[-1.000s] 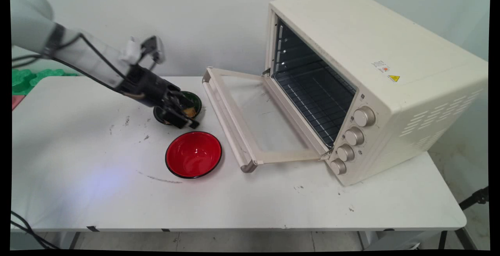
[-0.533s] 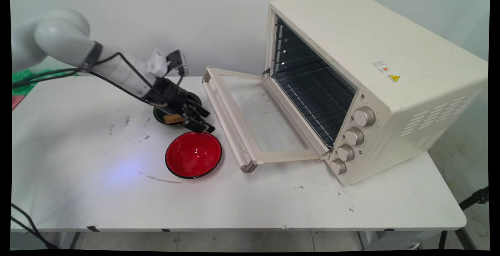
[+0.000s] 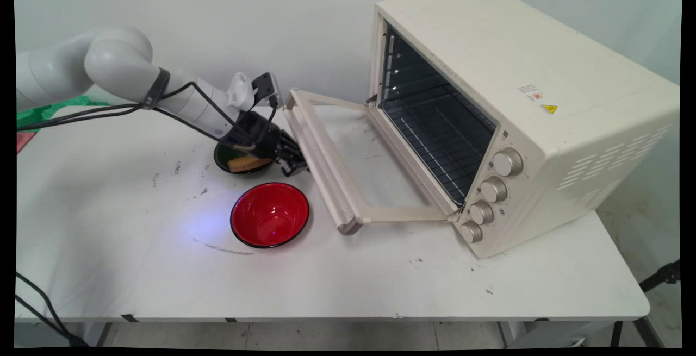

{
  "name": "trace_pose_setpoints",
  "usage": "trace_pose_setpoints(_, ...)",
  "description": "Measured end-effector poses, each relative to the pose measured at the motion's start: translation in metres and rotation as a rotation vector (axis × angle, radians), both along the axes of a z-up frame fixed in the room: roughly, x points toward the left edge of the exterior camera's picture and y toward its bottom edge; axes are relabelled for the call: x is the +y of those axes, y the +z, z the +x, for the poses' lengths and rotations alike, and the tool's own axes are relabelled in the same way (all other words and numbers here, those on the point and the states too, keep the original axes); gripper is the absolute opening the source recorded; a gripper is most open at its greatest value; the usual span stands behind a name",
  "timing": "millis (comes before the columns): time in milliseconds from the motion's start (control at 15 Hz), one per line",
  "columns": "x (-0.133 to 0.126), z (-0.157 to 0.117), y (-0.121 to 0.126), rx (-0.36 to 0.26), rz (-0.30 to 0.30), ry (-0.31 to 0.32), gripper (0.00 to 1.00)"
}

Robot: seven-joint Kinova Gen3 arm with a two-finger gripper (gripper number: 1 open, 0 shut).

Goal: Close the oven

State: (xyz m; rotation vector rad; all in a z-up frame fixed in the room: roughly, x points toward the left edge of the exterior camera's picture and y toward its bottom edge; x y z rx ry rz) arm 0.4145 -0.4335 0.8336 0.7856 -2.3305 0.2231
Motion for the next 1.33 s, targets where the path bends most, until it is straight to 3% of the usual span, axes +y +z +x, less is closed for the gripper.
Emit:
trace_pose_setpoints(800,-0.015,-0.005,0.056,0.246,-0.181,0.024,0.00)
trace_pose_setpoints(1267,-0.023,0.001,0.095,0.299,-0.216,0.002,0.00)
trace_pose_setpoints(1333,-0.020,0.007,0.101,0.296,-0.210,-0.007,1.00)
